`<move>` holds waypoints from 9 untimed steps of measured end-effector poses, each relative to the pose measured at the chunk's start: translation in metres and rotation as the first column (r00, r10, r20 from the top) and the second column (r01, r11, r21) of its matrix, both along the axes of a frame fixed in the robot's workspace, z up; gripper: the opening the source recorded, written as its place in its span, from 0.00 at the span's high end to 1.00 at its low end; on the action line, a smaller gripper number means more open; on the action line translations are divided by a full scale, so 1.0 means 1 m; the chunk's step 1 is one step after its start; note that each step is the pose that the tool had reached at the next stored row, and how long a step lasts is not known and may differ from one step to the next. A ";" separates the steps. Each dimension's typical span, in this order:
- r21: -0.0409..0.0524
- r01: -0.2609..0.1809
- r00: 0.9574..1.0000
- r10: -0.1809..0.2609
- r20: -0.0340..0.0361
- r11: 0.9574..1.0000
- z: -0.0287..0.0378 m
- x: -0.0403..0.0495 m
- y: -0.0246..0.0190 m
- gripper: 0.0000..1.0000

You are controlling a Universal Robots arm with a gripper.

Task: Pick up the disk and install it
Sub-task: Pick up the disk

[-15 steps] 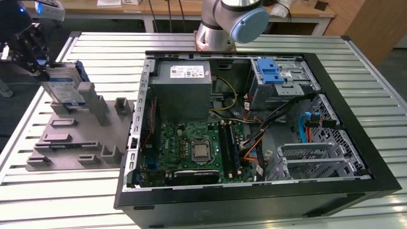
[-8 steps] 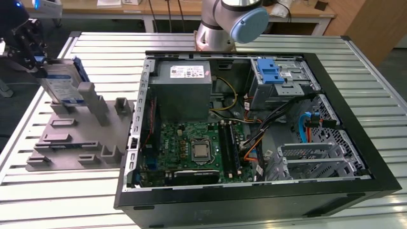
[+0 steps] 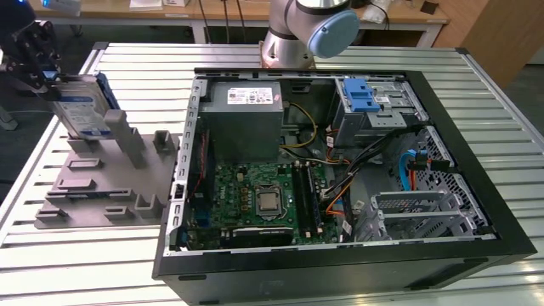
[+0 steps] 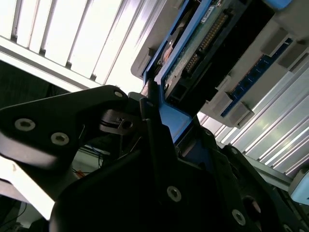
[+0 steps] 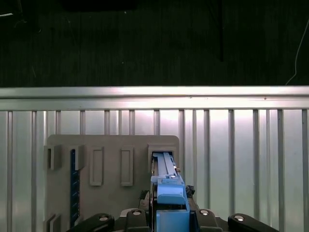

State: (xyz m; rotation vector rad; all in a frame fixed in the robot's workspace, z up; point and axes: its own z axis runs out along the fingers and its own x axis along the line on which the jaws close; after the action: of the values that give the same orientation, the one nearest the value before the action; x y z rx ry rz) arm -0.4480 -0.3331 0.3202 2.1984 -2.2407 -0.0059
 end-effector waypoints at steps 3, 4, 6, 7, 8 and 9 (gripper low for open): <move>0.000 0.000 1.000 0.000 0.000 1.000 0.0025 0.0000 0.0000 0.64; 0.000 0.000 1.000 0.000 0.000 1.000 0.0030 0.0000 0.0000 0.64; 0.000 0.000 1.000 0.000 0.000 1.000 0.0041 0.0000 0.0000 0.64; 0.000 0.000 1.000 0.000 0.000 1.000 0.0049 0.0000 0.0000 0.64; 0.000 0.000 1.000 0.000 0.000 1.000 0.0061 0.0000 0.0000 0.64; 0.000 0.000 1.000 0.000 0.000 1.000 0.0072 0.0000 0.0000 0.64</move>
State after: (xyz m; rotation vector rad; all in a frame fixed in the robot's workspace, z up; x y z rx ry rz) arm -0.4480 -0.3331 0.3274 2.1984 -2.2407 -0.0059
